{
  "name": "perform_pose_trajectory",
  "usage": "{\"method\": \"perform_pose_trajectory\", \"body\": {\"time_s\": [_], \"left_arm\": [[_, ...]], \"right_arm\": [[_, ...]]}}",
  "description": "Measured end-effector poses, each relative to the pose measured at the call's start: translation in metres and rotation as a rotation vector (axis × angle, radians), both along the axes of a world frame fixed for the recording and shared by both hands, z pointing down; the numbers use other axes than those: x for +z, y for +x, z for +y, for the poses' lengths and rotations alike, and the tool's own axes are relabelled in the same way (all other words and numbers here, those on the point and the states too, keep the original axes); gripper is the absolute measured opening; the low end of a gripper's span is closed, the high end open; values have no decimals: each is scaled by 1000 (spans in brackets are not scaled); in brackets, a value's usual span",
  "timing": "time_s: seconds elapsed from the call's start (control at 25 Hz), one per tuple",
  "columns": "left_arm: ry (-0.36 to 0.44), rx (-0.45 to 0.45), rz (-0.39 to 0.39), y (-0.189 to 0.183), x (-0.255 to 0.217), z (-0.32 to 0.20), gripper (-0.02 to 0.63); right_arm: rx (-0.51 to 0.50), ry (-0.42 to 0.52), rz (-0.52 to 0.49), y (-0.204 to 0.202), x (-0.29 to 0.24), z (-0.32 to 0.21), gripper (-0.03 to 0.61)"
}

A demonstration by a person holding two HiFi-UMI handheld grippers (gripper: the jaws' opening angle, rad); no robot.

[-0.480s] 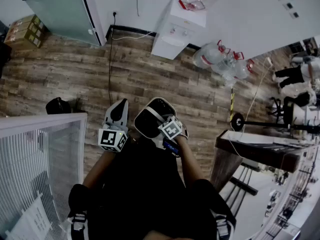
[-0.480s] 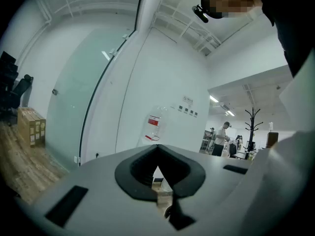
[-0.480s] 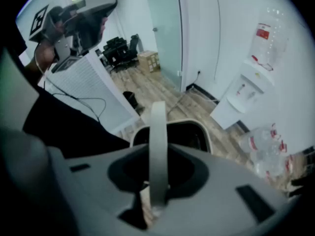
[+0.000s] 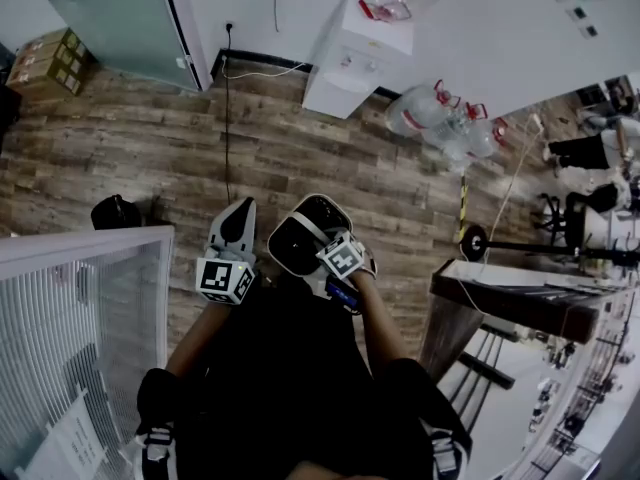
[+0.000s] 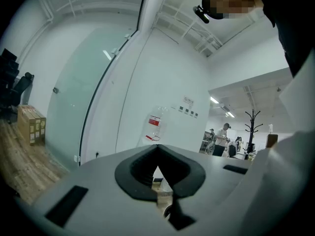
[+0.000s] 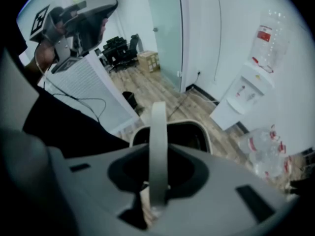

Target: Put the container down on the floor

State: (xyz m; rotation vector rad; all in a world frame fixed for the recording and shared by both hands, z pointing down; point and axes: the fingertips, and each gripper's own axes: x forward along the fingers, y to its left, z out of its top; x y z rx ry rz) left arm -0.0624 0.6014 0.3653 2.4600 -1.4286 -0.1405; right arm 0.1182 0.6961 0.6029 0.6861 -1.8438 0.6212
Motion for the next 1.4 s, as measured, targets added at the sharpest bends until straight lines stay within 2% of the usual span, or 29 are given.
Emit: {"method": "perform_pose_trajectory", "body": {"time_s": [0.32, 0.84, 1.12, 1.4], "left_arm": [[-7, 12, 20, -17, 1, -7, 27], [0, 46, 35, -76, 4, -36, 28], [-6, 12, 33, -97, 6, -55, 28], [-8, -27, 27, -99, 12, -85, 28]], "right_arm": [[20, -9, -4, -13, -4, -7, 103], [32, 13, -1, -66, -11, -47, 103], [47, 13, -30, -93, -13, -85, 103], [50, -12, -54, -113, -3, -125, 103]]}}
